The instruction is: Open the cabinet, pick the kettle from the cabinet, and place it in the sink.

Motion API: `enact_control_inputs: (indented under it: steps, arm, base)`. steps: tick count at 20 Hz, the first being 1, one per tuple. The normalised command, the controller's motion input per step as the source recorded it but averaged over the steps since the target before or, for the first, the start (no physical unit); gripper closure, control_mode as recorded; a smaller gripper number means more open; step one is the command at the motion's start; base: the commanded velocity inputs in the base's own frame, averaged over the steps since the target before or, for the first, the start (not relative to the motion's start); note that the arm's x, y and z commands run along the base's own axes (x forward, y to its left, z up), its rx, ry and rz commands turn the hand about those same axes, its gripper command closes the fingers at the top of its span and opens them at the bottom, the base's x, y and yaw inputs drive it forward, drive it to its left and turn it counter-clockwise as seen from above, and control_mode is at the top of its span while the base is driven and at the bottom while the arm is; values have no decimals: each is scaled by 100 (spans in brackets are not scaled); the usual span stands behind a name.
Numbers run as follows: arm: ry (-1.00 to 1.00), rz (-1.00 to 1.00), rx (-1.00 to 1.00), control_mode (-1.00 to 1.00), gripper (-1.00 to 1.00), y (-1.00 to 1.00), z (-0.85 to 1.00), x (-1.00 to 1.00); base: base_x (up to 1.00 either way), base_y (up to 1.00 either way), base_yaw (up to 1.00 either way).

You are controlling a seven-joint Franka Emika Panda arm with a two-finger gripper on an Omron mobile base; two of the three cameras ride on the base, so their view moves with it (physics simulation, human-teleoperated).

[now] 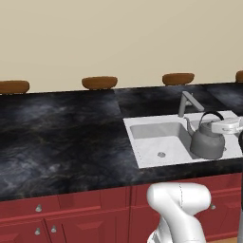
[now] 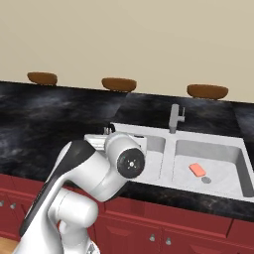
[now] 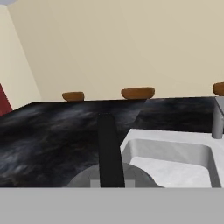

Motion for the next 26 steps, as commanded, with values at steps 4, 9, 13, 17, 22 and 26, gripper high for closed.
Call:
enact_control_inputs:
  steps: [4,9,13,17,22,26]
  arm:
    - [0,0,0,-100,100,0,0,0]
    - [0,0,0,-100,100,0,0,0]
    - [-1,1,0,-100,100,0,0,-1]
    - [0,0,-1,-100,100,2,0,3]
    - [0,-11,-9,-100,100,20,0,18]
    - [0,-21,-4,-100,100,23,0,17]
  base:
    - [0,0,0]
    - [0,0,0]
    - [0,0,0]
    - [0,0,0]
    - [0,0,0]
    - [0,0,0]
